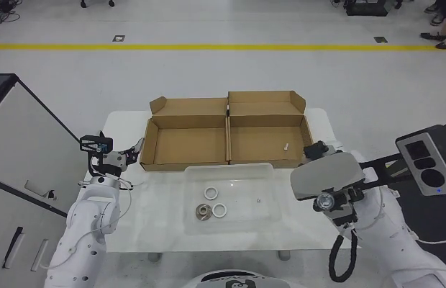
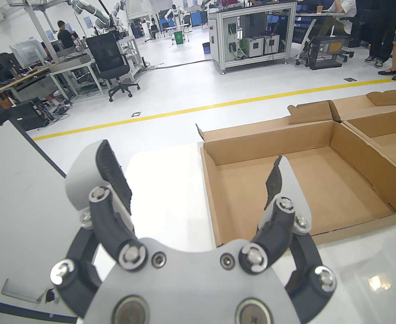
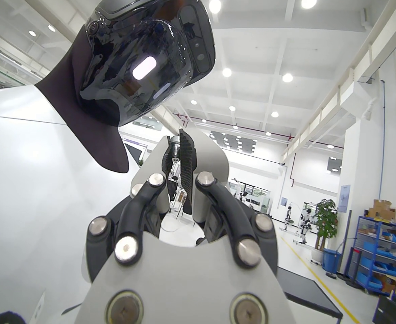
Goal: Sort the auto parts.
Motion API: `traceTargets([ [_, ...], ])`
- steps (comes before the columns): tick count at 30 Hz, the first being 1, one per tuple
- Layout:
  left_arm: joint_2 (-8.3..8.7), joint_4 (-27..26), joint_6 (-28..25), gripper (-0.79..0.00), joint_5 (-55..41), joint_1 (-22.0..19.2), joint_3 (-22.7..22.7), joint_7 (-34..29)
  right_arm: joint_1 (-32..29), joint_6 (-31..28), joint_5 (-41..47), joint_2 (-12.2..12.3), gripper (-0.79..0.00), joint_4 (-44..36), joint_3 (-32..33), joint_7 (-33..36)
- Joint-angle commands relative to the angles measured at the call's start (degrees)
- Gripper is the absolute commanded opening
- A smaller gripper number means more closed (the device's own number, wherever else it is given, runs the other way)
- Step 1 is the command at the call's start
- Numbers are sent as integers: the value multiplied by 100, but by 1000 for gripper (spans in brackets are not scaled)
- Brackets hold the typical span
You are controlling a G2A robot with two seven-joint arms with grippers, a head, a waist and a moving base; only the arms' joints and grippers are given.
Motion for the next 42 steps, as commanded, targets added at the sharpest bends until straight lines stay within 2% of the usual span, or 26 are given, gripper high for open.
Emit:
traceTargets([
  [1,0,0,0,0,0,0,0,0,0,0,0,0,-785,0,0,0],
  [5,0,0,0,0,0,0,0,0,-303,264,-24,46,-785,11,331,341],
  [11,0,0,0,0,0,0,0,0,-1274,490,385,283,-785,87,1751,1214],
  [16,0,0,0,0,0,0,0,0,-1936,840,1031,476,-785,102,2950,2385],
  [21,0,0,0,0,0,0,0,0,-2047,1338,1813,641,-785,205,3734,3893],
  [26,0,0,0,0,0,0,0,0,-1712,1777,2495,775,-785,571,4025,5290],
  [30,0,0,0,0,0,0,0,0,-1237,1795,2795,869,-785,966,4037,6271],
  [42,0,0,0,0,0,0,0,0,-1237,1795,2795,869,-785,966,4037,6271],
])
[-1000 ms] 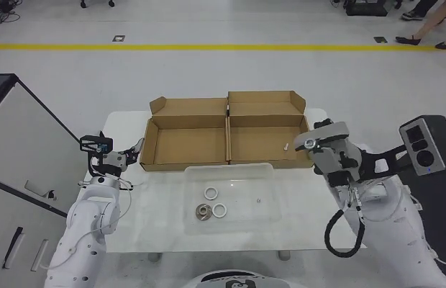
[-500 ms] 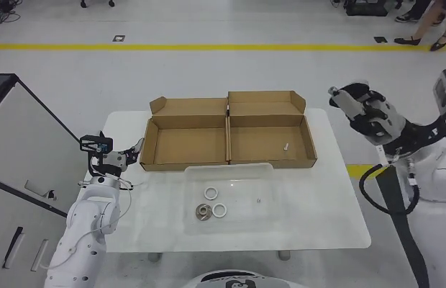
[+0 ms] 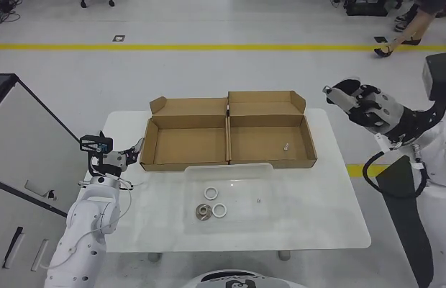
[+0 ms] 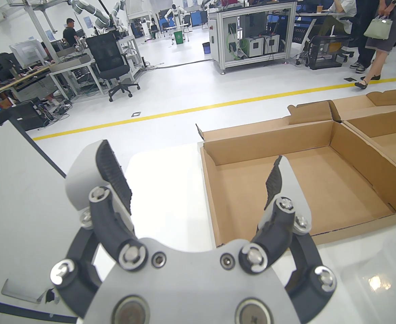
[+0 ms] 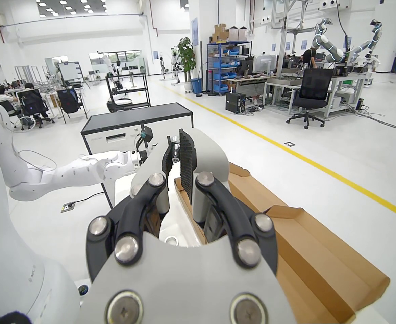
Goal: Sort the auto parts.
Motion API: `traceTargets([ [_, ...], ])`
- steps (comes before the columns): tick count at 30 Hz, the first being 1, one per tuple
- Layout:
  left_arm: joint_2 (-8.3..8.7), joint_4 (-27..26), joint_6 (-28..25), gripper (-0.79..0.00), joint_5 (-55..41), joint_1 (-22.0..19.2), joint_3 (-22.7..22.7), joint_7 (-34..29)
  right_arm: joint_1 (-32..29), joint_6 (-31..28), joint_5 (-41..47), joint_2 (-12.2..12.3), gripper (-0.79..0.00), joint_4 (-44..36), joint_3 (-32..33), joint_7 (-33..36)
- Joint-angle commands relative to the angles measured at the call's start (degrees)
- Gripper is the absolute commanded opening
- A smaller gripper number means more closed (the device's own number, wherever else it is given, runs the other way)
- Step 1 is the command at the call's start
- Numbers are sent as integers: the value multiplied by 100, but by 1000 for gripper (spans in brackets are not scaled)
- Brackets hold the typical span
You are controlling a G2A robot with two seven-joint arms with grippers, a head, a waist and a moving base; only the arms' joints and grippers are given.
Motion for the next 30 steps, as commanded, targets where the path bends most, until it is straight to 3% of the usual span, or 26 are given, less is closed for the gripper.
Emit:
traceTargets([
  [1,0,0,0,0,0,0,0,0,0,0,0,0,-785,0,0,0],
  [4,0,0,0,0,0,0,0,0,23,146,-219,-2,-785,-61,-8,-53],
  [15,0,0,0,0,0,0,0,0,815,1869,-2389,28,-785,32,-619,427],
  [21,0,0,0,0,0,0,0,0,1640,2459,-3243,-1,-785,436,-1558,1142],
  [30,0,0,0,0,0,0,0,0,2988,2812,-4157,-217,-785,1417,-3300,2061],
])
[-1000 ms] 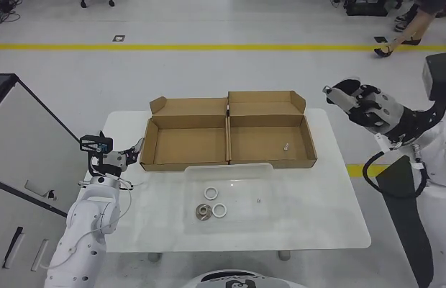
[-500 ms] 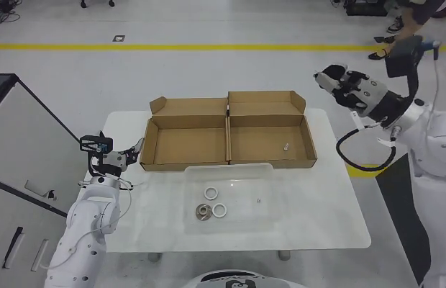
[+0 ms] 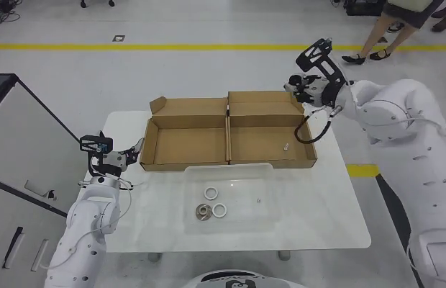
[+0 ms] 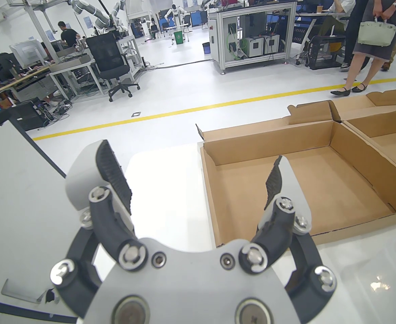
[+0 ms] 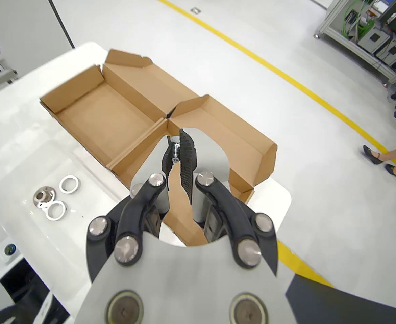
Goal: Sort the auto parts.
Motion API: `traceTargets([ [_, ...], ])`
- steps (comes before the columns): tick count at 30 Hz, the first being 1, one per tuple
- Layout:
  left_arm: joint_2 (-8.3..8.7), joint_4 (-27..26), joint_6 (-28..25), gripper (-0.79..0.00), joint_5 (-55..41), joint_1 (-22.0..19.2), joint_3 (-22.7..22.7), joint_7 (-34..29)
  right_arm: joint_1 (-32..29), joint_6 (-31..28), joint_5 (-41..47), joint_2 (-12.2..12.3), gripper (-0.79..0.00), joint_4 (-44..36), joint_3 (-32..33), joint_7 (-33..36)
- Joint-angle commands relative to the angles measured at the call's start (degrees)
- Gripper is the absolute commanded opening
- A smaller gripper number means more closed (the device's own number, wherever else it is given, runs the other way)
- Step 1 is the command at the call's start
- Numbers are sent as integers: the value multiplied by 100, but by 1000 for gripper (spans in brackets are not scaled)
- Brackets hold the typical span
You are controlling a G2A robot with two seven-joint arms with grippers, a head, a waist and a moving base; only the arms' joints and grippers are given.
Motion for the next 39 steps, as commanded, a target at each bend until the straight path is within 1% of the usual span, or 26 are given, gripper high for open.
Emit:
traceTargets([
  [1,0,0,0,0,0,0,0,0,285,57,-80,-59,-785,223,-339,184],
  [7,0,0,0,0,0,0,0,0,1002,74,-255,-285,-785,949,-1250,571],
  [10,0,0,0,0,0,0,0,0,1250,67,-417,-404,-785,1326,-1667,659],
  [16,0,0,0,0,0,0,0,0,1579,41,-701,-652,-785,2008,-2366,599],
  [28,0,0,0,0,0,0,0,0,1869,-26,-940,-1145,-785,3382,-3344,544],
  [39,0,0,0,0,0,0,0,0,1901,-228,-746,-1542,-785,4487,-3764,375],
])
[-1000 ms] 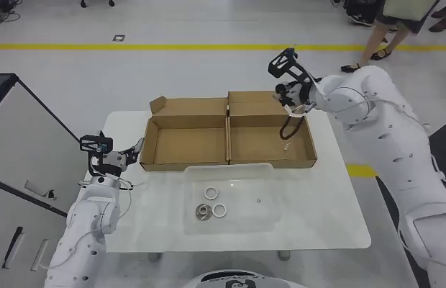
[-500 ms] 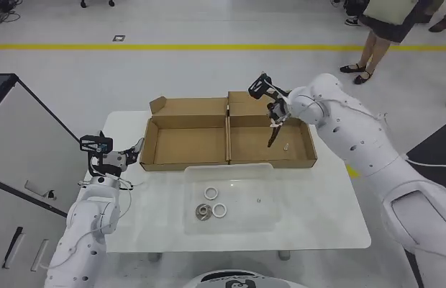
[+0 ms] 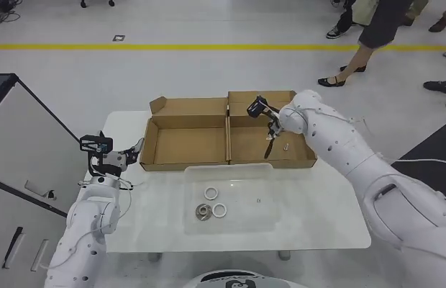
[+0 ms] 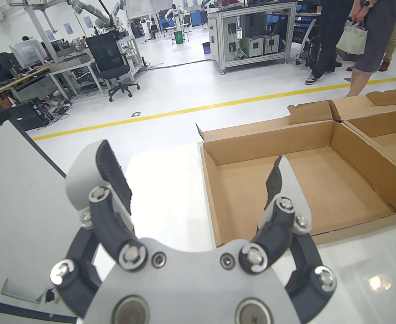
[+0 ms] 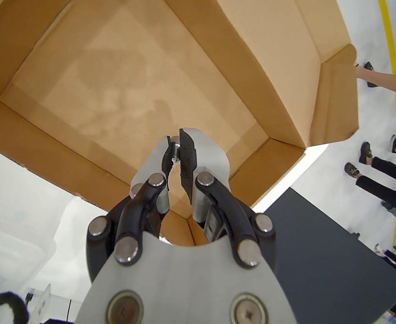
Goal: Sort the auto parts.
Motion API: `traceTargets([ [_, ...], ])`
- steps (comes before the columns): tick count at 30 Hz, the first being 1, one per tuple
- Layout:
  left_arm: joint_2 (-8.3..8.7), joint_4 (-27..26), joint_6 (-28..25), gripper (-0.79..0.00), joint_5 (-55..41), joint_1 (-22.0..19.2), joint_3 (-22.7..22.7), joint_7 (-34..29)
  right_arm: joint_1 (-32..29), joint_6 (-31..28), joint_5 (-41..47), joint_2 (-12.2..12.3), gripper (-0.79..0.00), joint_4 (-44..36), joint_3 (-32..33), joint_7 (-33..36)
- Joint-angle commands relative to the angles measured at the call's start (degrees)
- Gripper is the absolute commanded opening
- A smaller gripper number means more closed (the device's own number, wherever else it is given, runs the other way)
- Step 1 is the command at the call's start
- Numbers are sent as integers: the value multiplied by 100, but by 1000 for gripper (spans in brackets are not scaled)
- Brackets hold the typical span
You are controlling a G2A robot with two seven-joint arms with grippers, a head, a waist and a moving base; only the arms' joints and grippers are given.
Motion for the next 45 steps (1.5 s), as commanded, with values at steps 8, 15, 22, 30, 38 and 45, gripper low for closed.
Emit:
traceTargets([
  [8,0,0,0,0,0,0,0,0,1,-231,163,-285,-785,748,-214,-83],
  [15,0,0,0,0,0,0,0,0,-40,-249,331,-458,-785,1206,-263,-132],
  [22,0,0,0,0,0,0,0,0,-40,-267,346,-584,-785,1519,-287,-182],
  [30,0,0,0,0,0,0,0,0,-45,-254,295,-699,-785,1786,-297,-259],
  [38,0,0,0,0,0,0,0,0,-1,-238,233,-769,-428,1953,-231,-501],
  [45,0,0,0,0,0,0,0,0,53,-293,157,-789,0,1914,-132,-745],
])
